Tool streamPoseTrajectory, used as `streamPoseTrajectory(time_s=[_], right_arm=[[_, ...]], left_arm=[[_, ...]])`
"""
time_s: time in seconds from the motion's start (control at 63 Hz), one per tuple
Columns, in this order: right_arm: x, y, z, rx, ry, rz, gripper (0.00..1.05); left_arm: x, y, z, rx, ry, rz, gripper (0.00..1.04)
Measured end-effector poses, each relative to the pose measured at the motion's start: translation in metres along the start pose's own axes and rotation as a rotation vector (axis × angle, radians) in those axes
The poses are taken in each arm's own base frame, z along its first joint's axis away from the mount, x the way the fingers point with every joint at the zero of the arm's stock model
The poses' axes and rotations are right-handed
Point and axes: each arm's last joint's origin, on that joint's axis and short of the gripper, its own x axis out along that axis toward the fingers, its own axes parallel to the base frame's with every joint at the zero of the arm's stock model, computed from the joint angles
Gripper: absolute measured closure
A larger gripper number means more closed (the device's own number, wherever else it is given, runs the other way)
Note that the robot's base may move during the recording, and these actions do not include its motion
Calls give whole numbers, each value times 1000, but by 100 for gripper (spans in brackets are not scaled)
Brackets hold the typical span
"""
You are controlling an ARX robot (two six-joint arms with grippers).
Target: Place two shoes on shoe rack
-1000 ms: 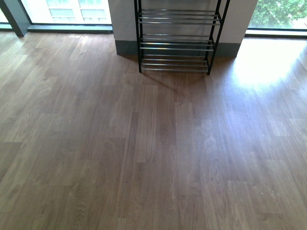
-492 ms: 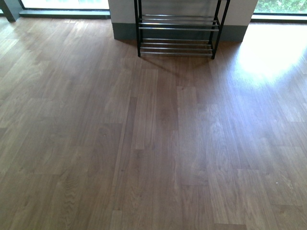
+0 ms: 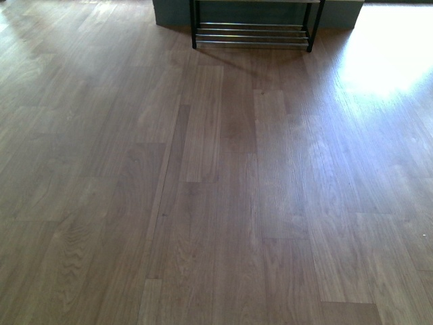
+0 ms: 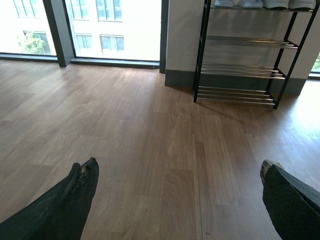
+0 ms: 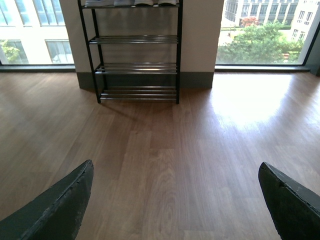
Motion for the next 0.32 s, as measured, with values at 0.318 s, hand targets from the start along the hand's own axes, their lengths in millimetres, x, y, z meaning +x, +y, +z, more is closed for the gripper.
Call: streamPoseTrajectory(time_s=[0.318], right_arm=[[0, 0, 0, 0, 0, 0, 9]], left_arm=[[0, 0, 0, 0, 0, 0, 9]])
